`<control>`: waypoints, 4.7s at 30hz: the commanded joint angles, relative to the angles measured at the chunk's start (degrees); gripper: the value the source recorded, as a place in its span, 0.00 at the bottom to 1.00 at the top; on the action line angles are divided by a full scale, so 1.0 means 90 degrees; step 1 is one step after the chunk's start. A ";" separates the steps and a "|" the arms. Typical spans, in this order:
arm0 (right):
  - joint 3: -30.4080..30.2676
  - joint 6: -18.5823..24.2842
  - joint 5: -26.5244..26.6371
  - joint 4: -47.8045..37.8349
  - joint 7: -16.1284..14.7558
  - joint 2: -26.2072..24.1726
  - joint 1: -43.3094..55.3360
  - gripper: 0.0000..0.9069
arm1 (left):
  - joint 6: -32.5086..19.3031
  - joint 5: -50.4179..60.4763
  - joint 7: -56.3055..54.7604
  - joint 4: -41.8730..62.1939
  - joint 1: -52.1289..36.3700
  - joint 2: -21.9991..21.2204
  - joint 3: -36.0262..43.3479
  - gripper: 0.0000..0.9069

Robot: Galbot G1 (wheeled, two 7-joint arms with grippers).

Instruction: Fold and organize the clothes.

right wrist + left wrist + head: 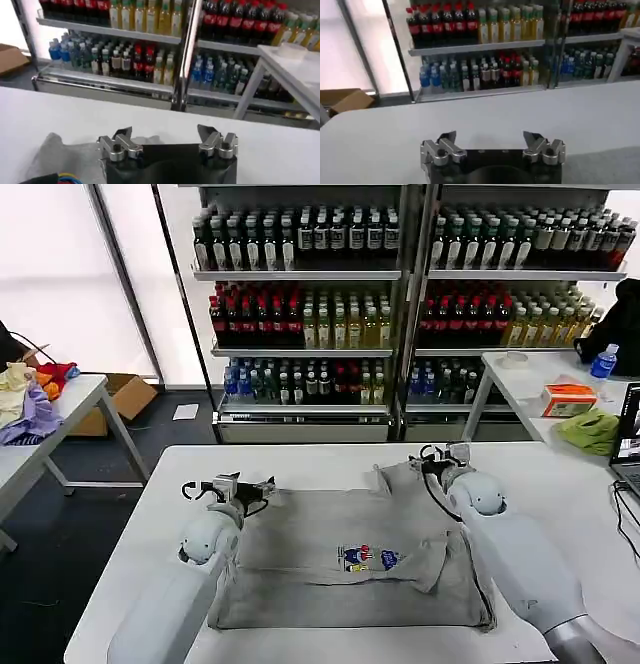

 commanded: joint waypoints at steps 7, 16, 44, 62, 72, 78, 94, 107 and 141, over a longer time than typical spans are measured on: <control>0.0152 0.0061 -0.0074 -0.0358 0.0014 0.0324 -0.0036 1.00 | 0.0020 -0.0020 0.0040 0.0094 0.0052 -0.0060 0.0057 0.98; 0.0164 0.0047 -0.0152 -0.0291 -0.0039 0.0418 -0.0194 1.00 | 0.0022 -0.0047 0.0043 0.0029 0.0215 -0.0023 -0.0013 0.02; 0.0697 -0.0035 -0.0165 0.0016 0.0179 0.0753 -0.0898 0.00 | -0.0216 -0.0055 0.0237 0.0029 0.0662 -0.0149 -0.0063 0.01; 0.1266 0.0069 0.0063 0.1715 -0.0066 0.0431 -0.1367 0.00 | -0.1143 -0.0239 0.0239 -0.0695 0.0892 -0.0031 -0.0240 0.01; 0.1328 0.0137 0.0056 0.2068 0.0098 0.0391 -0.1589 0.00 | -0.1102 -0.0240 0.0317 -0.0959 0.1082 0.0065 -0.0388 0.01; 0.1361 0.0075 0.0030 0.2695 0.0346 0.0234 -0.1914 0.00 | -0.1055 -0.0241 0.0350 -0.1233 0.1277 0.0214 -0.0516 0.00; 0.1751 -0.0021 -0.0109 0.4064 0.0725 0.0198 -0.3471 0.00 | -0.0892 -0.0111 0.0382 -0.1944 0.2067 0.0494 -0.0738 0.01; 0.2758 0.0062 -0.0162 0.4994 0.0787 0.0131 -0.4914 0.00 | -0.0912 0.0071 0.0503 -0.2405 0.2673 0.0603 -0.0817 0.01; 0.2910 0.0180 -0.0806 0.5735 0.0803 0.0137 -0.6412 0.00 | -0.0886 0.0405 0.0749 -0.3028 0.3650 0.0662 -0.1215 0.01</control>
